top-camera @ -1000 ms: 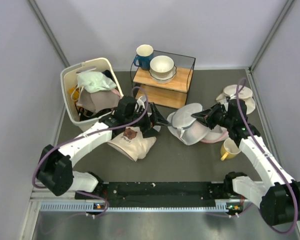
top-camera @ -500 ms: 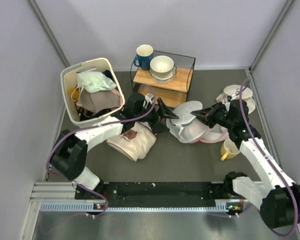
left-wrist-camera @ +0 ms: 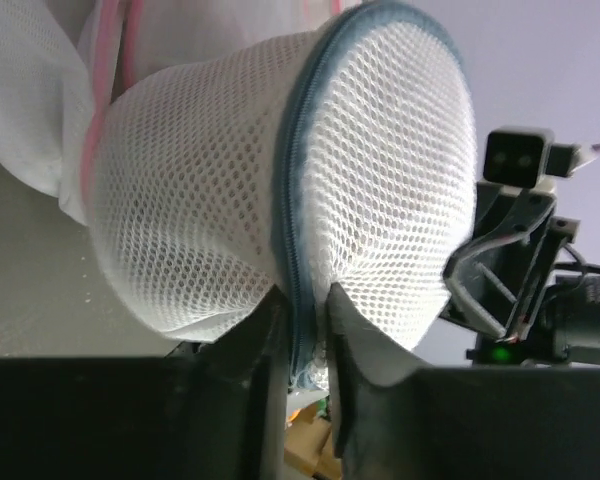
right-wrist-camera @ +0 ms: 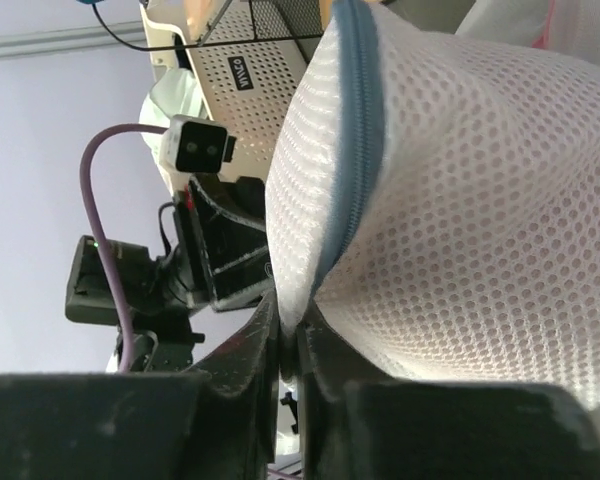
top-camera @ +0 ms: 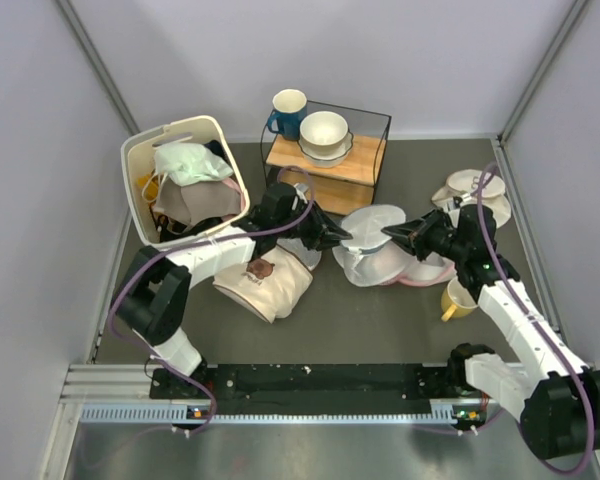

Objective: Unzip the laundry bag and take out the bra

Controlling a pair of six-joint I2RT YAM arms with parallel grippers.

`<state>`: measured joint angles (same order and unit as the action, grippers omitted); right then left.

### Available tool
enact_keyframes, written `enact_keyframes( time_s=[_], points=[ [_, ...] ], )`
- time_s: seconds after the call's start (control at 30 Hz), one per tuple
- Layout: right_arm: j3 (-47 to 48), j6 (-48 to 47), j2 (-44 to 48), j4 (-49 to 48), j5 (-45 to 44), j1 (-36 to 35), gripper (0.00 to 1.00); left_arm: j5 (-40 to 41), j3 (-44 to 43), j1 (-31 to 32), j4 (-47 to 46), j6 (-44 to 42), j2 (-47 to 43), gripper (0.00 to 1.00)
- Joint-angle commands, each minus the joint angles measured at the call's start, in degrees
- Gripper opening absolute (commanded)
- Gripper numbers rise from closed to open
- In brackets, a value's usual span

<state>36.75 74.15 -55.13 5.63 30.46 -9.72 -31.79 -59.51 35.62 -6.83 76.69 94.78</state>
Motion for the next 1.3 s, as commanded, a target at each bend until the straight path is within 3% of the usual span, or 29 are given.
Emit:
enact_keyframes(
  time_s=[0.0, 0.07, 0.13, 0.23, 0.27, 0.37, 0.5, 0.73, 1.27],
  points=[
    [2.4, -6.3, 1.2, 1.7, 1.4, -0.4, 0.27, 2.9, -5.2, -0.5, 3.0, -2.7, -1.7, 0.02],
    [6.2, -13.5, 2.0, 11.7, -4.0, -0.3, 0.74, 3.5, -5.8, -0.6, 5.2, -3.5, -2.9, 0.00],
    [9.5, -21.6, 5.5, 18.2, -9.9, -0.3, 0.76, 4.4, -5.6, -0.6, 6.6, -3.6, -4.2, 0.00],
    [13.0, -28.0, 10.6, 23.8, -17.3, -1.1, 0.70, 6.3, -5.4, -0.5, 11.1, -4.4, -6.4, 0.00],
    [14.0, -29.3, 11.3, 25.1, -19.8, -3.0, 0.61, 7.7, -5.4, -0.4, 12.1, -5.4, -7.0, 0.00],
    [18.0, -32.8, 9.7, 29.0, -23.4, -8.2, 0.52, 11.2, -6.3, 0.1, 15.8, -7.5, -8.6, 0.00],
    [22.3, -33.3, 3.5, 32.5, -33.0, -24.9, 0.47, 13.3, -8.4, 0.5, 19.4, -9.3, -8.9, 0.00],
    [23.5, -28.6, -4.6, 30.4, -37.7, -35.4, 0.47, 14.0, -8.1, 0.7, 20.0, -9.1, -8.9, 0.00],
    [22.0, -27.3, -9.6, 26.5, -34.8, -37.4, 0.40, 13.1, -9.0, 1.3, 19.8, -8.7, -7.4, 0.00]
  ],
)
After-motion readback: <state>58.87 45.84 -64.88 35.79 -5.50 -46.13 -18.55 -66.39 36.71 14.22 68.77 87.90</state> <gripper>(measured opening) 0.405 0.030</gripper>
